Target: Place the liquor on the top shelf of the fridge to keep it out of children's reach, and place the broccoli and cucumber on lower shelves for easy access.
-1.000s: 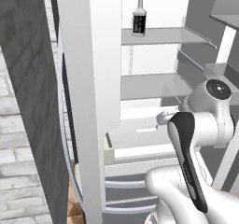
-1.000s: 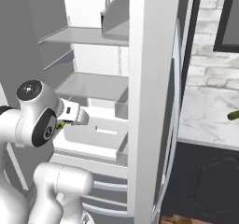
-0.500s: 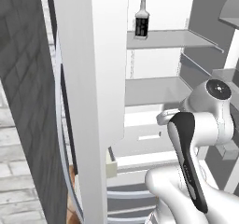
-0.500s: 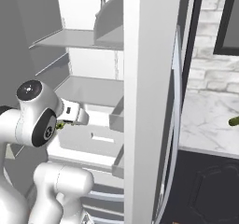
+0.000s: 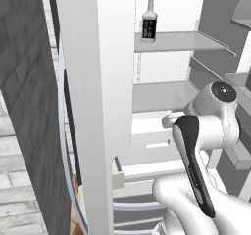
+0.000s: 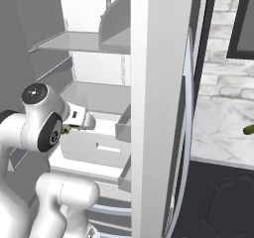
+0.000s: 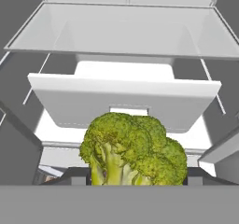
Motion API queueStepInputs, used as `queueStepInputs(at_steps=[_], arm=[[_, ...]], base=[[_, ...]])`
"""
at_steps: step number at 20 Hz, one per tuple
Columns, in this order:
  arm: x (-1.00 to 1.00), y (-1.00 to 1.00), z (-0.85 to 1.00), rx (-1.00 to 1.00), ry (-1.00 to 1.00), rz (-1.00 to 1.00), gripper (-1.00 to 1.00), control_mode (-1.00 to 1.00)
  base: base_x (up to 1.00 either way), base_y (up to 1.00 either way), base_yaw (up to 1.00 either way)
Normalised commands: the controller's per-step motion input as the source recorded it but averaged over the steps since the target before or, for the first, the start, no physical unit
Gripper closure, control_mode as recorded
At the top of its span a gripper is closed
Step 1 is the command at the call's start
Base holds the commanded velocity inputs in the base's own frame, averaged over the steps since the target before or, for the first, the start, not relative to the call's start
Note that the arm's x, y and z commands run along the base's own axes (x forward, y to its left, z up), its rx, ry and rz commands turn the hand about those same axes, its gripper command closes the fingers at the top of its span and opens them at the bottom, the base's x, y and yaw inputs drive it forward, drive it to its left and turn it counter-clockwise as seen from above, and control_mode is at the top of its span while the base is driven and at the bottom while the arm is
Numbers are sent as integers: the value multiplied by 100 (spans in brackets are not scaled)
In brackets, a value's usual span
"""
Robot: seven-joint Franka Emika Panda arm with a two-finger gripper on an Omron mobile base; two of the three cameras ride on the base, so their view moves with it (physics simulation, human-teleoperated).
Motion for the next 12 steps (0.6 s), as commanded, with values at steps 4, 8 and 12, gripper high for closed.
queueStepInputs(at_steps=[4, 8, 12], arm=[[61, 2, 0, 0, 0, 0, 100, -100], [63, 0, 0, 0, 0, -1, 100, -100], [58, 1, 0, 0, 0, -1, 100, -100]], base=[[0, 0, 0], [0, 0, 0], [0, 0, 0]])
